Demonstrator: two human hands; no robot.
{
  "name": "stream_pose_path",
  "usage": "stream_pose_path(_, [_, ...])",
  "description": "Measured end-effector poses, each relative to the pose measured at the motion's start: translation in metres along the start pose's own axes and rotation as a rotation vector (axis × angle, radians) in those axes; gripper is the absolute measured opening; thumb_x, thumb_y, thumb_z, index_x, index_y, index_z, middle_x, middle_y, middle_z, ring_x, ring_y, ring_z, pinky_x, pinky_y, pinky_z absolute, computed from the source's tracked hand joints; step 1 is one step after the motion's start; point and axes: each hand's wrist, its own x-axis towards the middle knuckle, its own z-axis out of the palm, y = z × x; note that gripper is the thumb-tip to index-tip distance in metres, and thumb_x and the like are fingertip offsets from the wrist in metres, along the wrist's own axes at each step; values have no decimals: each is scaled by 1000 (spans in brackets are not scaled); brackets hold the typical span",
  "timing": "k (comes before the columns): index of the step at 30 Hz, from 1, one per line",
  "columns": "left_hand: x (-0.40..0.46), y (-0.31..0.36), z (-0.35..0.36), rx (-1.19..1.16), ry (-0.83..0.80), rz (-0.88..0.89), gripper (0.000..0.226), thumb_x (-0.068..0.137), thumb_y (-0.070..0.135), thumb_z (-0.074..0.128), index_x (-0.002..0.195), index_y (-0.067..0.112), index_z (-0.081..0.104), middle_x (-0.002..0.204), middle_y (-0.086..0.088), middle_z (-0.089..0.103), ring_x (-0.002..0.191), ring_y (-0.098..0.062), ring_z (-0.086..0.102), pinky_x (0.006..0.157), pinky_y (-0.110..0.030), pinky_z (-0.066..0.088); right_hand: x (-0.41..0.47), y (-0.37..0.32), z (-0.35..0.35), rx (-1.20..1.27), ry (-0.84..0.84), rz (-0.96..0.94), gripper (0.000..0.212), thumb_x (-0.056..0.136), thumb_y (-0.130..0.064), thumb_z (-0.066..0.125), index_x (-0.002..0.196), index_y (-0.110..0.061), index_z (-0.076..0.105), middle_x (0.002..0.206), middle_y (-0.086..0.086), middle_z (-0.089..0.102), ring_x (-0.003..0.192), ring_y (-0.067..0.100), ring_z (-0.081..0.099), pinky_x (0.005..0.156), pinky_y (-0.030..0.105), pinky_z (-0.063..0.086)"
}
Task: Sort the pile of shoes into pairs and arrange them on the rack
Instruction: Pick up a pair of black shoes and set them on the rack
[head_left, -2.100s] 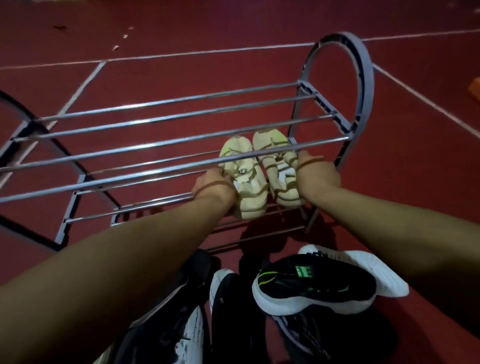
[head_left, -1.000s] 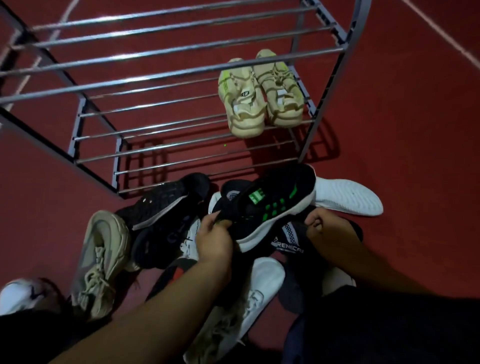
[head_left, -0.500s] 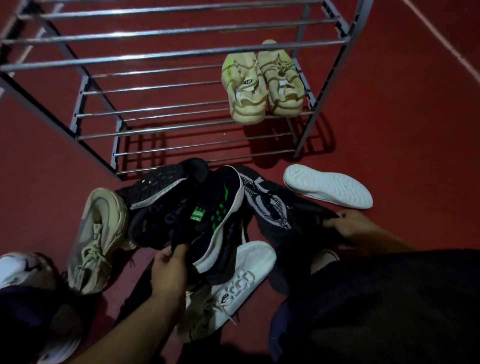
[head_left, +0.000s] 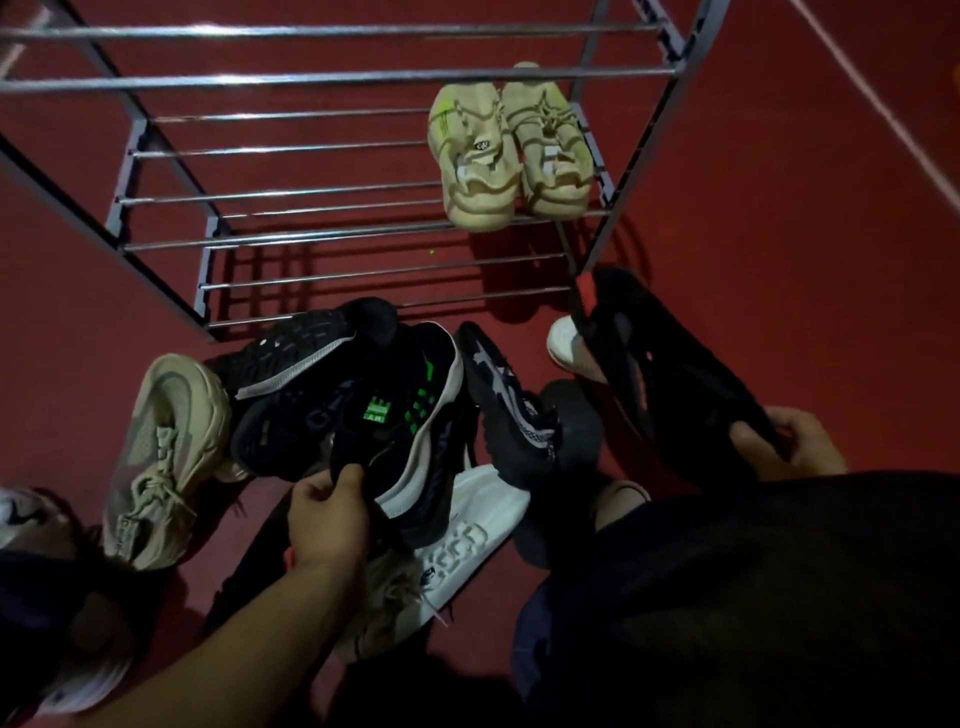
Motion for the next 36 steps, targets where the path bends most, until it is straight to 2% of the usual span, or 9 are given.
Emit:
stream_pose_path(5, [-8, 2, 0, -7, -29, 54, 11, 90, 19, 55, 86, 10, 51, 68, -4, 47, 58, -16, 43, 57, -27, 36, 4, -20, 38, 110, -127, 14, 28, 95, -13, 56, 120, 0, 59, 97, 7, 62, 84, 21, 57, 56, 7, 44])
stream_pose_path(9, [-10, 4, -5, 17, -123, 81, 31, 91, 15, 55, 62, 16, 44, 53, -2, 42, 49, -17, 37, 51, -25, 31, 6, -31, 85, 436, -325, 126, 4, 94, -16, 59, 97, -18, 62, 98, 8, 69, 96, 28, 66, 95, 53, 51])
stream_pose_path(13, [2, 0, -17, 132, -181, 76, 20, 84, 25, 62, 78, 9, 51, 65, -9, 54, 56, -21, 51, 54, -29, 42, 9, -50, 108, 530, -538, 116, 9, 96, -15, 55, 103, -17, 61, 102, 4, 70, 98, 23, 67, 91, 46, 53])
stream_pose_path(18, [8, 11, -29, 242, -302, 13, 34, 87, 24, 68, 99, 3, 44, 74, -11, 53, 55, -21, 53, 49, -31, 47, 23, -91, 107, 183, -693, -185, 22, 94, -8, 58, 116, -11, 63, 106, 4, 68, 89, 9, 64, 74, 14, 54])
stream_pose_path(21, [10, 18, -45, 522, -425, 66, 42, 85, 39, 68, 114, 12, 55, 94, -10, 65, 75, -25, 66, 62, -29, 58, 30, -136, 98, -247, -795, -273, 38, 92, -12, 63, 129, -13, 56, 116, 7, 60, 98, 18, 60, 79, 29, 51])
stream_pose_path(25, [15, 29, -45, 1069, -896, 194, 54, 82, 59, 56, 120, 21, 61, 122, -2, 63, 113, -21, 60, 98, -26, 46, 44, -164, 111, -754, -671, -350, 27, 95, -12, 56, 120, -15, 63, 113, 6, 65, 87, 22, 64, 64, 18, 47])
stream_pose_path(28, [26, 30, -58, 1212, -777, 322, 73, 61, 69, 37, 112, 25, 65, 116, -1, 67, 105, -22, 63, 90, -32, 50, 40, -139, 172, -460, -557, -315, 35, 95, -22, 54, 129, -16, 59, 125, 7, 64, 112, 25, 61, 92, 25, 47])
stream_pose_path(31, [33, 28, -61, 880, -585, 106, 50, 84, 46, 46, 108, 6, 65, 108, -19, 69, 77, -26, 62, 70, -30, 50, 32, -100, 218, -3, -248, 14, 40, 95, -30, 45, 133, -18, 52, 134, 12, 56, 121, 32, 52, 106, 38, 39])
stream_pose_path(36, [18, 14, -49, 474, -368, 76, 32, 99, 37, 47, 101, 7, 56, 99, -19, 63, 66, -16, 55, 62, -23, 50, 27, -31, 186, -392, 144, 98, 36, 90, -20, 47, 125, -14, 53, 133, 14, 52, 124, 37, 46, 104, 47, 37])
